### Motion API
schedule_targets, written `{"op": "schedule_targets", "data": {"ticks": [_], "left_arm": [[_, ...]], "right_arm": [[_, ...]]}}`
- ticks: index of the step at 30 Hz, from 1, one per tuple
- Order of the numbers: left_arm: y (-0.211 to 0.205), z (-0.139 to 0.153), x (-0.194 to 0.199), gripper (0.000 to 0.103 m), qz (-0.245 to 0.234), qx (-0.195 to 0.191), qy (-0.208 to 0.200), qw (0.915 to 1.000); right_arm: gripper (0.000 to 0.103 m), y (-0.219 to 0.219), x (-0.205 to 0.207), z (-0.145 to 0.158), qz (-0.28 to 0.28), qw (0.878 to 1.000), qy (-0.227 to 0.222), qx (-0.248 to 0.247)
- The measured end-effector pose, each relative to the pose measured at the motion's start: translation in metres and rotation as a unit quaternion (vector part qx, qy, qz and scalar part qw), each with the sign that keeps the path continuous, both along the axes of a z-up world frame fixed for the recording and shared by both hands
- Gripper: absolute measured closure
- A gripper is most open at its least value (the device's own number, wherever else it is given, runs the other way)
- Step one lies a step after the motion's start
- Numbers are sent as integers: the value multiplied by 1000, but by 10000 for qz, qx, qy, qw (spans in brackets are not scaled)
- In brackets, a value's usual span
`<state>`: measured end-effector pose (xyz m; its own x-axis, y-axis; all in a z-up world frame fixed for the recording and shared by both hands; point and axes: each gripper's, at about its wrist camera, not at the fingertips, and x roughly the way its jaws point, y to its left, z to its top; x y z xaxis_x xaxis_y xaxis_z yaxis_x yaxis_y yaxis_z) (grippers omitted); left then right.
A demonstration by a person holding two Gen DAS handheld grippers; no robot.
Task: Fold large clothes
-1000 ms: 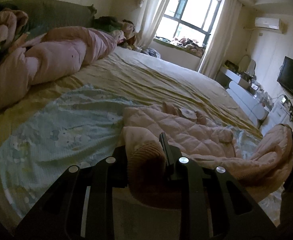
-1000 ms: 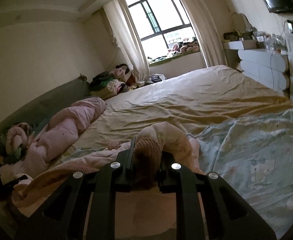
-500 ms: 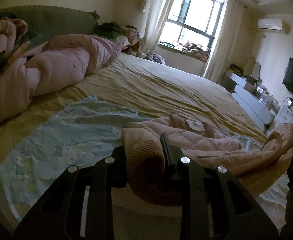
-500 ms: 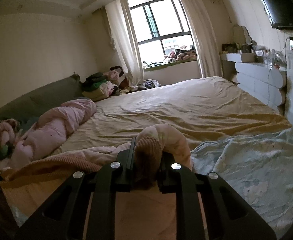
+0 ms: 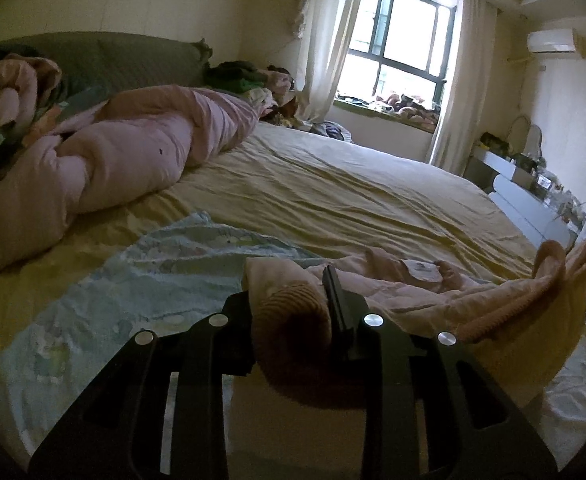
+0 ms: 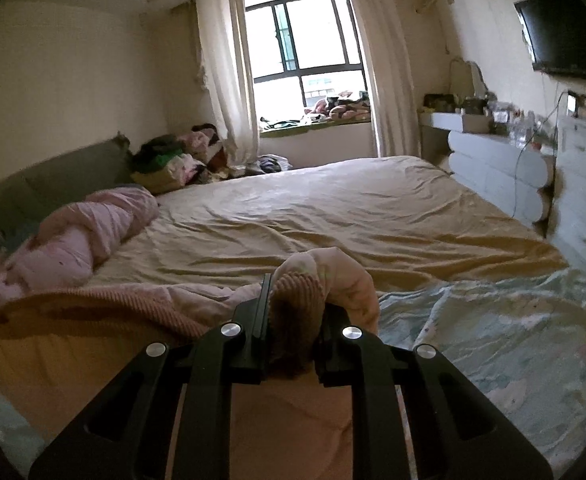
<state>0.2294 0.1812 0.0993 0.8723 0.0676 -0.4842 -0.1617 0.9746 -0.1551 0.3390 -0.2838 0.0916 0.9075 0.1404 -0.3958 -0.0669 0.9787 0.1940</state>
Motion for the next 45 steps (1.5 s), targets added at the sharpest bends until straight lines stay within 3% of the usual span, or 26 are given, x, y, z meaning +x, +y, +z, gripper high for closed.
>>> {"op": "schedule_targets", "data": {"ticks": [8,13,26,36,39,42,44,45], "left_arm": [[11,-17,33,80,233,-382,-7,9990],[14,-25,53,78,112,-487,-37,9987],[15,-57,93,78,-209,-359,178,9990],[7,-72,103,78,-155,-183,389,9990],[1,-70,102,77,-169,-28,341,9993],[0,-72,103,69,-205,-25,346,9992],[-3,-71,102,68,-240,12,344,9991],[-4,-70,102,67,-241,45,339,9991]], "right_arm": [[88,19,41,-19,-245,9982,321,-451],[88,25,59,-34,-414,9962,501,-574],[88,43,106,-83,-705,9869,1059,-994],[84,55,115,-93,-734,9842,1249,-1022],[74,58,99,-83,-646,9876,1058,-961],[61,60,78,-74,-536,9922,887,-688],[29,66,61,-70,-569,9927,788,-716],[23,70,53,-69,-499,9936,730,-709]]}}
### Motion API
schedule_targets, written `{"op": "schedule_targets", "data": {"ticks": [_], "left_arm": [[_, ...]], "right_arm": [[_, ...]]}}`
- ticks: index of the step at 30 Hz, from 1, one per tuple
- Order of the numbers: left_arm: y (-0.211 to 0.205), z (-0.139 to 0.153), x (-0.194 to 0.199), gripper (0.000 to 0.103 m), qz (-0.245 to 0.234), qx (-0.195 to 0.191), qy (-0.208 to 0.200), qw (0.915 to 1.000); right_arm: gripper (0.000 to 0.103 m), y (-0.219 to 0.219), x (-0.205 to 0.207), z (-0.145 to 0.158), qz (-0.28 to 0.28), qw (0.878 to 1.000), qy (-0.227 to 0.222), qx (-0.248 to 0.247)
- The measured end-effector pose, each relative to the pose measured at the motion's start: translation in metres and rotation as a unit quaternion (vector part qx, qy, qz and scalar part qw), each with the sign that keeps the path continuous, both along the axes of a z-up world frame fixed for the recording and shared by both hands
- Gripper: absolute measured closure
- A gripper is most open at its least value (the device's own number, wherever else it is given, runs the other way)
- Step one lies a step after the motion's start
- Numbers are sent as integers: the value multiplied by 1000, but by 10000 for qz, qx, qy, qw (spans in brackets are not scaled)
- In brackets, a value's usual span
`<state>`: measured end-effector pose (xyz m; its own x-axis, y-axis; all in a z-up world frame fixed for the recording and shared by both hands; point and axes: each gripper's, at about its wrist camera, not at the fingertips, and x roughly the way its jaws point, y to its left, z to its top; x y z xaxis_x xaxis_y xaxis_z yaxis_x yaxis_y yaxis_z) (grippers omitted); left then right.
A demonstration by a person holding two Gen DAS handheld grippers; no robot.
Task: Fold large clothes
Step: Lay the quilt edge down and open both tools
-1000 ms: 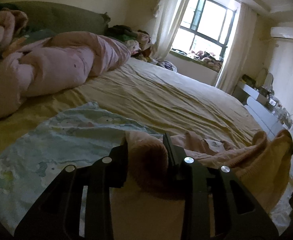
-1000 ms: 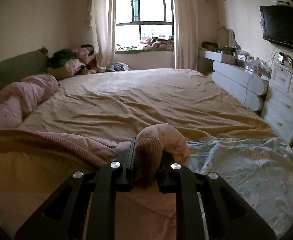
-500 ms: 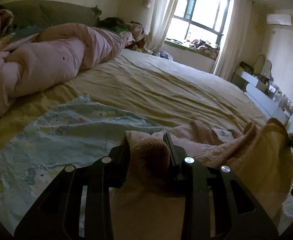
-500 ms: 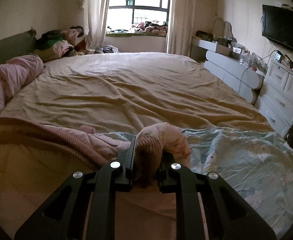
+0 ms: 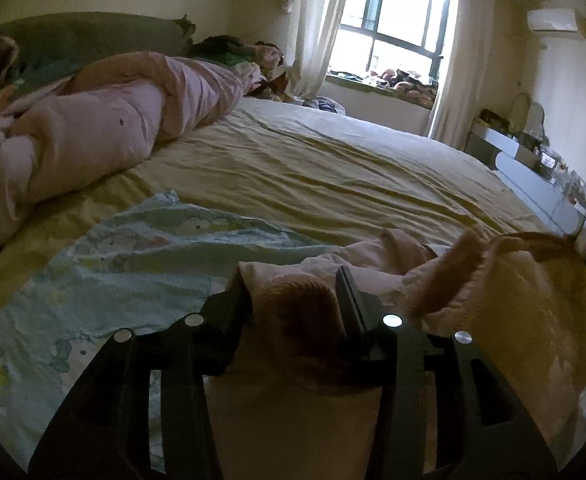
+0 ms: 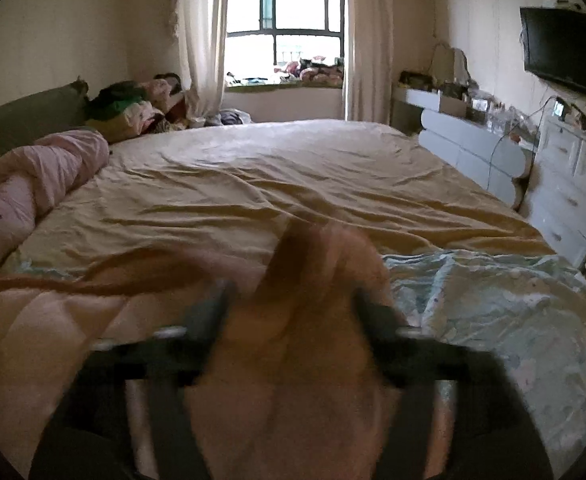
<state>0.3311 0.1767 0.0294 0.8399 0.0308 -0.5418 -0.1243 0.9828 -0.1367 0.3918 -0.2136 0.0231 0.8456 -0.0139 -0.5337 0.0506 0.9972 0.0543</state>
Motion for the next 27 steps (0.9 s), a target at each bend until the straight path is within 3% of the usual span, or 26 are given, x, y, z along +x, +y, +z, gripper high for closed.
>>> {"op": "schedule_targets", "data": {"ticks": [4,6,9,11,13,16,18,22,27], "left_arm": [[-7,5,-3,63,-49,71,-65,9999],[-9,7,-5,58,-57,111,-78,9999],[-12,15,-10,41,-56,141,-179,9997],[-16,29,-20,35,-56,290,-354,9989],[-18,43,-33,15,-25,450,-598,9972],[-15,50,-42,11,77,638,-668,9957],[-8,46,-43,10,270,645,-571,9959],[20,17,-41,10,705,211,-87,9973],[42,-23,-46,10,544,-350,550,9964]], "right_arm": [[20,36,-43,-1,535,9974,-269,-412],[20,53,-52,-11,1068,9935,-57,-390],[20,70,-53,-30,1392,9886,377,-437],[20,68,-48,-38,1326,9889,574,-358],[20,61,-46,-34,1200,9911,507,-288],[12,43,-41,-24,851,9949,399,-360],[12,22,-30,-20,542,9968,369,-459],[11,-10,-4,-24,211,9967,630,-475],[11,-27,19,-42,158,9940,991,-434]]}}
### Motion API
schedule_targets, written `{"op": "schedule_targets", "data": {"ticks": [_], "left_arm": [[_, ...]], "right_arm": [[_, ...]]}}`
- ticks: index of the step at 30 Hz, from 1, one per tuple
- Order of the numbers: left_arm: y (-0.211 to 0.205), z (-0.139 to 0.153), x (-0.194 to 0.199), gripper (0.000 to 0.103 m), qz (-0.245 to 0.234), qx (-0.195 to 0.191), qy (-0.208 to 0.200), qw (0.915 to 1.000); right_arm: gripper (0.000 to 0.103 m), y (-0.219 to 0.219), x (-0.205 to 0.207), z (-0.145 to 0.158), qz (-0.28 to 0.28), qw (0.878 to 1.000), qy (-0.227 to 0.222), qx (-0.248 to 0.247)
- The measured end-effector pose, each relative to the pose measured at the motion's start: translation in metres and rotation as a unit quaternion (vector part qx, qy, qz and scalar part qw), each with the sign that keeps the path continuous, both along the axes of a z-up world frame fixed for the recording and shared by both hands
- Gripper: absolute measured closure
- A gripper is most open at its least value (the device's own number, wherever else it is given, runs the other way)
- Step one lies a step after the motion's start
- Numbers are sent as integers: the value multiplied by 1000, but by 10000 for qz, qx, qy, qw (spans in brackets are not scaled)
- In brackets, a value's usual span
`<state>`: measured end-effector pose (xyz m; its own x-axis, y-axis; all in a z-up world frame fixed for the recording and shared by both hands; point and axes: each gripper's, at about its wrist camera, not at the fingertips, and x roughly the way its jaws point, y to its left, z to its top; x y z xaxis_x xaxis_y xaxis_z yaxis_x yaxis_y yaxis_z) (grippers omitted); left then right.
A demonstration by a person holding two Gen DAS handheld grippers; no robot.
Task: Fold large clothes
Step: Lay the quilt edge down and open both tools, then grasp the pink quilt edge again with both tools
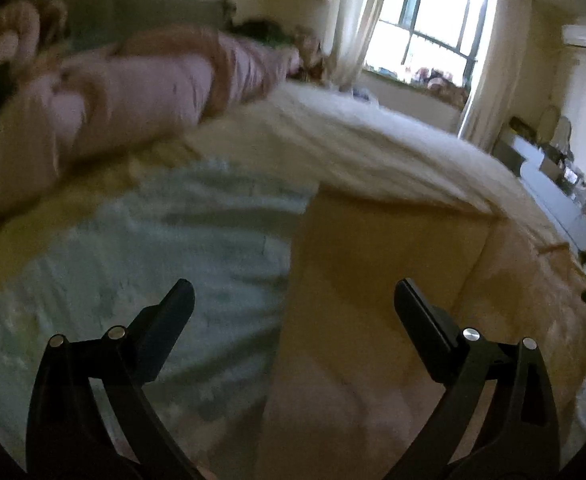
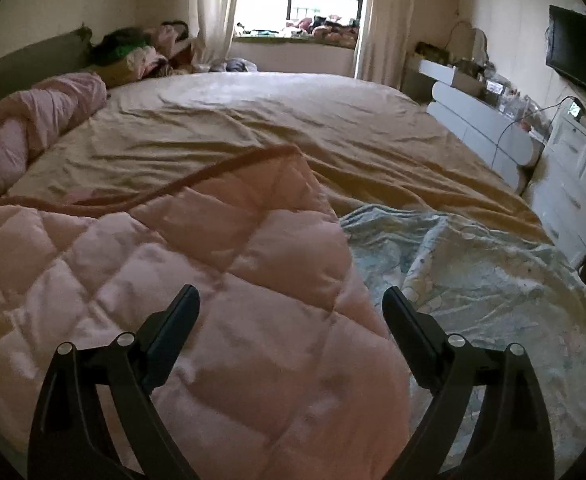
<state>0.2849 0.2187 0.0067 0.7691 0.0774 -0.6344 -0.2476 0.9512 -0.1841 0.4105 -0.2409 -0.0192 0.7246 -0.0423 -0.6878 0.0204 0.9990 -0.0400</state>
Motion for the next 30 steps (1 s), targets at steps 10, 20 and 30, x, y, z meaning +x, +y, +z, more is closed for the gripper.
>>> {"op": "schedule_targets", "data": {"ticks": [10,20,30], "left_arm": [[-6,-53,-1,10,-466,-705,751,9936],[-46,-30,-1,88,-928,337,469,9940],[-46,-1,48,88,-875,330,-198,9954]], "right_arm": [[50,-1,10,-22,187,9997,108,-70],[96,-12,-12,-24,-120,9976,-152,-664],[96,-43,21,-23,-743,9968,-192,-230]]}}
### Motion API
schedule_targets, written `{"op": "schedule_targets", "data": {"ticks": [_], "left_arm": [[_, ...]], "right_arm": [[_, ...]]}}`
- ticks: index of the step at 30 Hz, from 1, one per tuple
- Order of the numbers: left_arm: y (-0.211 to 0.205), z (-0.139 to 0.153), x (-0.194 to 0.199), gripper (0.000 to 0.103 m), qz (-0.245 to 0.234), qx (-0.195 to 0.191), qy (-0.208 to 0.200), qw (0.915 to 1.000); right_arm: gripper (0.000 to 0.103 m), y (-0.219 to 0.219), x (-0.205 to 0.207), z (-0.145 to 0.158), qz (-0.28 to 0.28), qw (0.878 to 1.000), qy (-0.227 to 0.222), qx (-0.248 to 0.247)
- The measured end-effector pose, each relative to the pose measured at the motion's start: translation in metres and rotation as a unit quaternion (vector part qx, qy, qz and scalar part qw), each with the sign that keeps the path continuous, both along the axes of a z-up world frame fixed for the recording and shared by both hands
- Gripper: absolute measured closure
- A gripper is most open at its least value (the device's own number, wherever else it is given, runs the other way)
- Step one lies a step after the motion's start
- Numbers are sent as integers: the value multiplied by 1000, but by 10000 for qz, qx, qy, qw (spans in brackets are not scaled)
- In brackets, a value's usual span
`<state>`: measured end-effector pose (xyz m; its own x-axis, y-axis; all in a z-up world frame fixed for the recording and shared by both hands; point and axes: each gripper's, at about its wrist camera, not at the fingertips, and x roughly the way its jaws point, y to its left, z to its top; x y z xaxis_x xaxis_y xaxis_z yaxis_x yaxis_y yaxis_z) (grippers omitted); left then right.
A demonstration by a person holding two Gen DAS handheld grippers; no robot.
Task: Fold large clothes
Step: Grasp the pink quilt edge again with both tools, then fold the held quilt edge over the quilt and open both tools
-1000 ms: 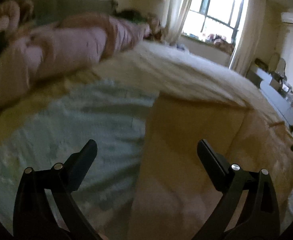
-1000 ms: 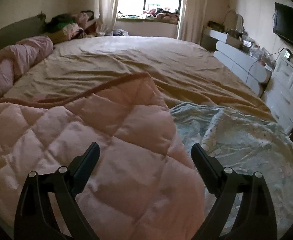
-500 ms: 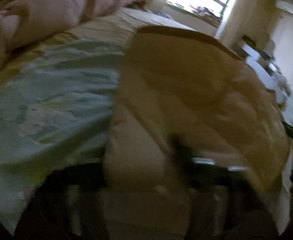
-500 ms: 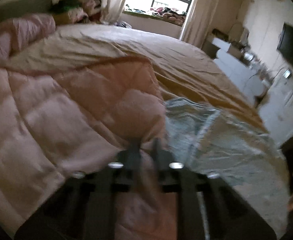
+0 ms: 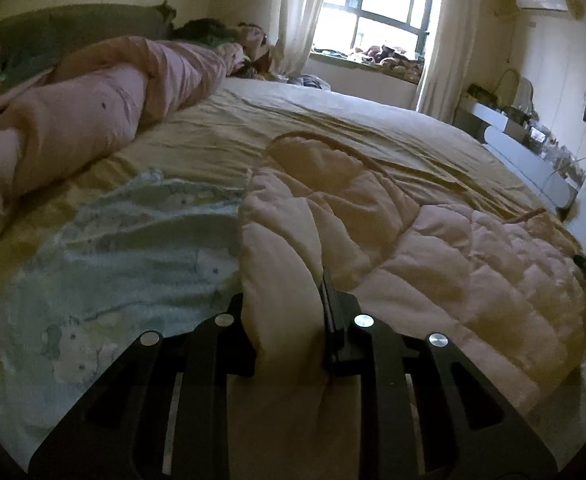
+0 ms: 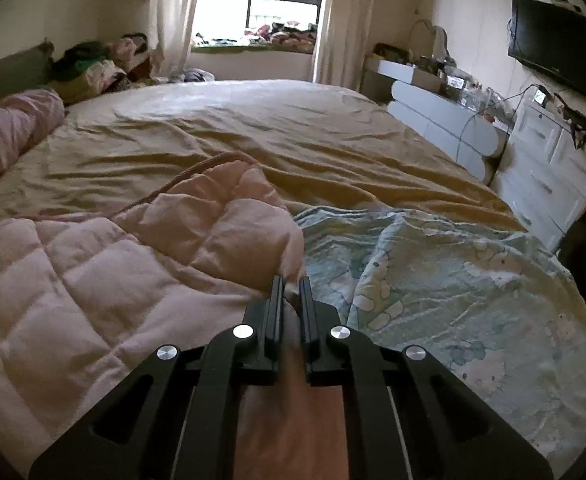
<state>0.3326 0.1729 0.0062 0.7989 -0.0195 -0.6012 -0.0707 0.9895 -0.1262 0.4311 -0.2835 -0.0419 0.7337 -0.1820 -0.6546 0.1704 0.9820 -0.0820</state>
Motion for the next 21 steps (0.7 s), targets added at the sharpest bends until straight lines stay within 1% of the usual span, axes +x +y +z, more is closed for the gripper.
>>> {"op": "schedule_targets", "data": {"ticks": [2,7,9,11,13,14,15,16,17,19,21], "left_arm": [[-4,-8,7,88,16,16,56,10000],[-3,-26,21,87,-43,53,180,9998],[-5,-31,26,86,-57,42,252,9997],[-6,-36,29,86,-45,63,323,9994],[-8,-36,29,87,-39,98,366,9993],[-8,-36,29,87,-34,103,370,9993],[-8,-36,29,87,-34,103,376,9992],[-8,-36,29,87,-38,94,373,9993],[-7,-36,29,87,-36,74,371,9993],[-8,-35,28,87,-27,60,379,9993],[-8,-36,29,87,-27,76,377,9993]], "right_arm": [[96,2,11,-10,-67,9999,143,-70],[96,4,29,-45,-369,9981,502,5],[94,6,34,-55,-332,9969,714,-24],[91,7,32,-50,-410,9966,710,-18],[81,10,24,-38,-593,9967,556,-61],[60,14,11,-25,-652,9974,272,153],[36,20,1,-16,-637,9974,39,327],[31,29,-12,-4,-498,9969,-255,561],[30,43,-19,6,-159,9958,-417,803],[30,77,-22,18,539,9927,-414,998],[32,118,-21,26,1240,9858,-283,1101]]}}
